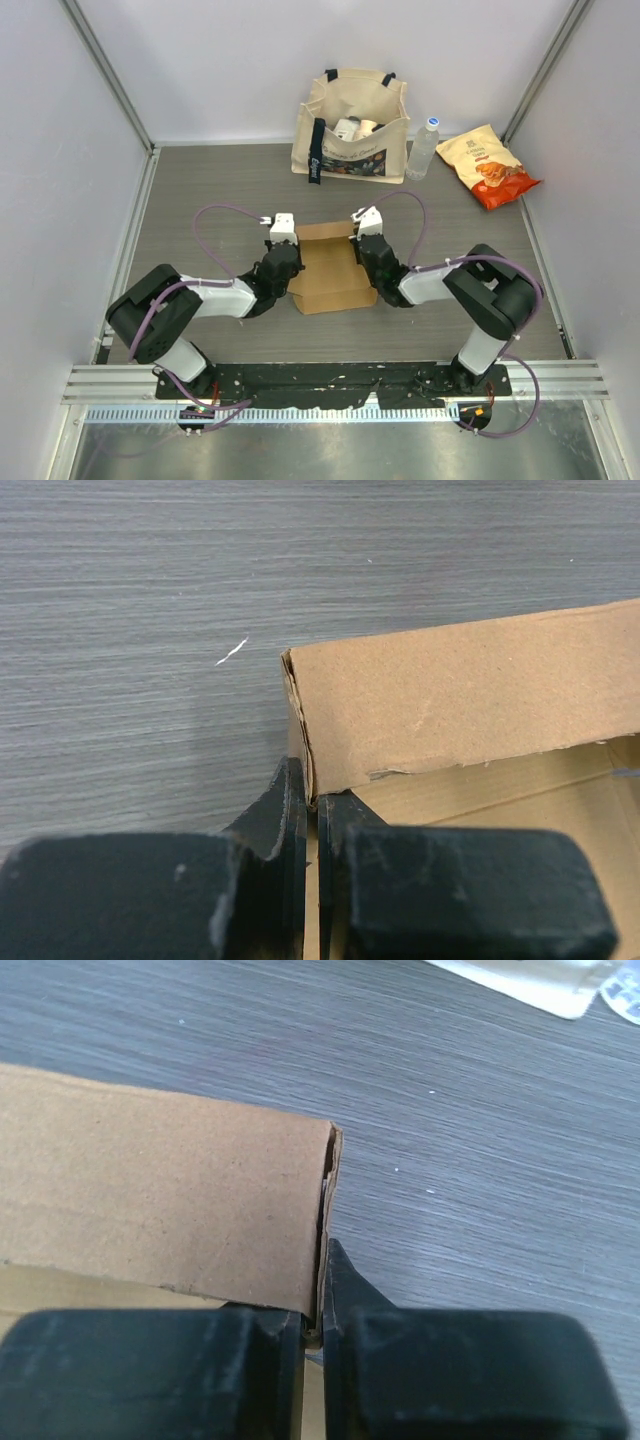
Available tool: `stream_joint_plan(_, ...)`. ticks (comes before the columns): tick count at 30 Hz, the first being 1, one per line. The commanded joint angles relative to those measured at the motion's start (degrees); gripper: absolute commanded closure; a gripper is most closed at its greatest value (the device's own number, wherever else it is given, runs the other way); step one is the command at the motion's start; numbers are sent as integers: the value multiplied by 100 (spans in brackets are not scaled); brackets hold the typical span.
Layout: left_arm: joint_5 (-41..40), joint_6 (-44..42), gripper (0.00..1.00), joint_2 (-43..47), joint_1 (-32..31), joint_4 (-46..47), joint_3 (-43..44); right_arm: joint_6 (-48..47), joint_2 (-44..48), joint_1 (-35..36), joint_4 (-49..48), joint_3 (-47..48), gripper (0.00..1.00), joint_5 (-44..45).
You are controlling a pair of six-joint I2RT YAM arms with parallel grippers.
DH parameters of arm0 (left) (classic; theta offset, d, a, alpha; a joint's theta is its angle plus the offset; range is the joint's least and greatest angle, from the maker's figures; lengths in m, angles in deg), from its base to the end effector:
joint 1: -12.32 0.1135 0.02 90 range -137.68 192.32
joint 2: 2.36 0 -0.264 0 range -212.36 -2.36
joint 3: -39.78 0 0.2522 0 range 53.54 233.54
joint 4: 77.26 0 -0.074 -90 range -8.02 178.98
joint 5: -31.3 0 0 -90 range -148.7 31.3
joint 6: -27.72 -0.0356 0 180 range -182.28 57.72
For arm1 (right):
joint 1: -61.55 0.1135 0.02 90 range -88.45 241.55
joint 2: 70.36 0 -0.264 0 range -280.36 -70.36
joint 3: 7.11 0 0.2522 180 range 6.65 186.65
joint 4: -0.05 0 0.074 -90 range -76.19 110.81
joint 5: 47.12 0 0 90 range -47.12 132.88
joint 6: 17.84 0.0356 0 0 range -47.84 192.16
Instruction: Fold the paper box
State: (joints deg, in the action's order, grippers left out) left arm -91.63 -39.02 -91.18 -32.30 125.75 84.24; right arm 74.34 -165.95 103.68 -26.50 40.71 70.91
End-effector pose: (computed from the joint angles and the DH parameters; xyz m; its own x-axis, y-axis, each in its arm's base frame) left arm 0.2212 -0.1911 0.1633 -0.3286 -0.1414 -0.9338 0.1082 0.9766 -0.1860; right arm 0.2437 0.1979 0.1513 -0.2784 -0.2065 -0.9380 -0.2568 0.9570 -0.1345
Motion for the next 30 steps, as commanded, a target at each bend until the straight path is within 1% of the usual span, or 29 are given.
stream_joint_plan(1,-240,196,100,154,-12,155,68,230,-467,295,-916,21,99,1439)
stream_joint_plan(2,-275,274,100,171,-12,102,68,318,-565,339,-1186,-13,99,1886)
stream_joint_plan(4,-337,397,100,241,-20,32,94,468,-758,532,-1600,-145,99,2284)
stream_joint_plan(5,-389,450,100,259,-20,-99,112,485,-838,594,-1915,-198,99,2851)
stream_joint_plan(8,-636,661,100,330,-55,-468,217,635,-1058,744,-1963,-128,99,3348)
stream_joint_plan(10,-671,749,100,347,-55,-478,174,583,-1180,840,-1980,-14,99,3760)
stream_joint_plan(12,-654,732,100,347,-55,-425,164,530,-1321,876,-2085,91,99,3963)
stream_joint_plan(14,-592,679,100,330,-55,-417,191,468,-1392,894,-2112,153,99,3956)
stream_joint_plan(18,-496,556,100,251,-55,-259,174,319,-1287,902,-2428,-101,99,3368)
stream_joint_plan(19,-487,521,100,216,-55,-215,165,301,-1208,902,-2463,-189,99,3054)
stream_joint_plan(20,-487,504,100,155,-64,-136,147,284,-1155,902,-2455,-320,95,2981)
stream_joint_plan(21,-478,469,100,111,-56,-66,95,301,-1007,902,-2420,-382,90,2937)
stream_joint_plan(22,-478,390,100,58,-55,-4,68,353,-927,902,-2228,-470,77,2771)
stream_joint_plan(24,-504,293,100,-47,-55,154,33,493,-656,902,-2034,-550,68,2594)
stream_joint_plan(25,-522,249,100,-57,-55,172,24,564,-575,902,-1781,-611,62,2515)
stream_joint_plan(27,-539,82,100,-109,-55,251,24,731,-391,902,-1551,-690,57,2304)
stream_joint_plan(28,-548,12,100,-127,-55,347,24,749,-233,894,-1454,-760,52,2216)
stream_joint_plan(30,-592,-103,100,-145,-55,366,-11,749,-92,859,-1304,-778,50,1926)
